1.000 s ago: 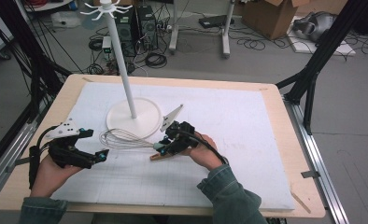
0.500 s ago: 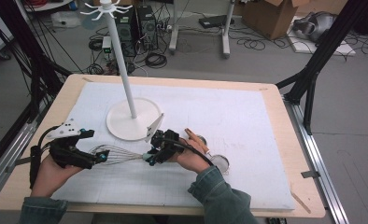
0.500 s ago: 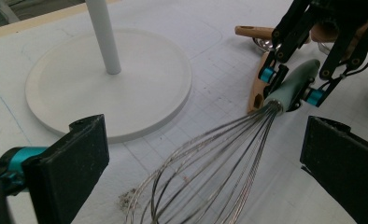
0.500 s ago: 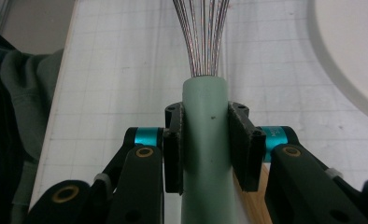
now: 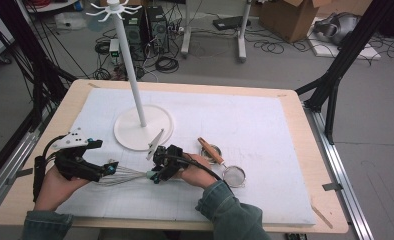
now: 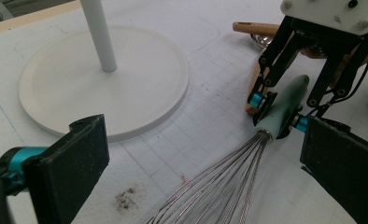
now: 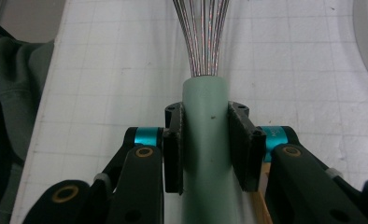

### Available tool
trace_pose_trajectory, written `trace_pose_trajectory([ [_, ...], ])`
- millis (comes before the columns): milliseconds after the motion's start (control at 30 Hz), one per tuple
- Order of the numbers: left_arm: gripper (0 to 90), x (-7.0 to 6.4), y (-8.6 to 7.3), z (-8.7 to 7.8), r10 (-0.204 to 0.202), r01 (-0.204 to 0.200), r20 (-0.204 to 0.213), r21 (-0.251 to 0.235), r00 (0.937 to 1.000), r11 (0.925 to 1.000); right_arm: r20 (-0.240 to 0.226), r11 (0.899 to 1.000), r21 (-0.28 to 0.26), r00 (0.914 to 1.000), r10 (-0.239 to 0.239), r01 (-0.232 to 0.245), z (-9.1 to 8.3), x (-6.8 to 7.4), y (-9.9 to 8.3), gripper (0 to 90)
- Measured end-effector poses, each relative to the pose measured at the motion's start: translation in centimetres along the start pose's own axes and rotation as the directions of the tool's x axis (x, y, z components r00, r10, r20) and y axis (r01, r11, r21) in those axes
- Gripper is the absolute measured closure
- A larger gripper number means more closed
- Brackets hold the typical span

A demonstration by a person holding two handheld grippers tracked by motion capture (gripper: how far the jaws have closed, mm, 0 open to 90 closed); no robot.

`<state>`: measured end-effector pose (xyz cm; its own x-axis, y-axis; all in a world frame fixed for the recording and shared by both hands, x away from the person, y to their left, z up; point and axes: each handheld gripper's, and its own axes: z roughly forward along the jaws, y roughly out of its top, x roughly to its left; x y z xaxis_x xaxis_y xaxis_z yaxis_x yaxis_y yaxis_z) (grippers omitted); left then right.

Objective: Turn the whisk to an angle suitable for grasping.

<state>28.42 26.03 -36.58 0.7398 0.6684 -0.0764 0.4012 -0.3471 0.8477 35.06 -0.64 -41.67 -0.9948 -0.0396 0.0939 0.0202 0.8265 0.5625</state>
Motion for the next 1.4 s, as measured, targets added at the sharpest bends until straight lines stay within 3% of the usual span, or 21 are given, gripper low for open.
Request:
trace_pose_trajectory([
  [67,1.8,-0.1,0.0,0.2,0.001,-0.001,0.005,0.004,1.0,1.0,-0.005,0.999,0.021,0.9996,0.026,-0.026,0.3,0.1,0.0,68.9],
  [300,1.9,-0.3,0.0,0.5,0.009,-0.009,0.014,0.011,0.9999,0.9999,-0.002,0.999,0.03,0.9996,0.028,-0.028,0.6,0.2,-0.1,67.4],
  [467,1.9,-0.3,0.0,0.5,0.01,-0.01,0.015,0.016,0.9998,0.9998,-0.01,0.999,0.03,0.999,0.044,-0.043,0.5,0.3,-0.2,59.7],
  [1000,1.9,-0.2,-0.1,0.8,0.017,-0.018,0.025,0.024,0.9995,0.9996,0.022,0.997,-0.052,0.9981,0.057,-0.056,-1.0,0.5,-0.8,55.1],
  [1400,2.4,-0.1,-0.2,1.2,0.026,-0.028,0.043,0.028,0.9987,0.9992,0.033,0.986,-0.131,0.9936,0.108,-0.103,-2.9,0.4,-1.9,47.1],
])
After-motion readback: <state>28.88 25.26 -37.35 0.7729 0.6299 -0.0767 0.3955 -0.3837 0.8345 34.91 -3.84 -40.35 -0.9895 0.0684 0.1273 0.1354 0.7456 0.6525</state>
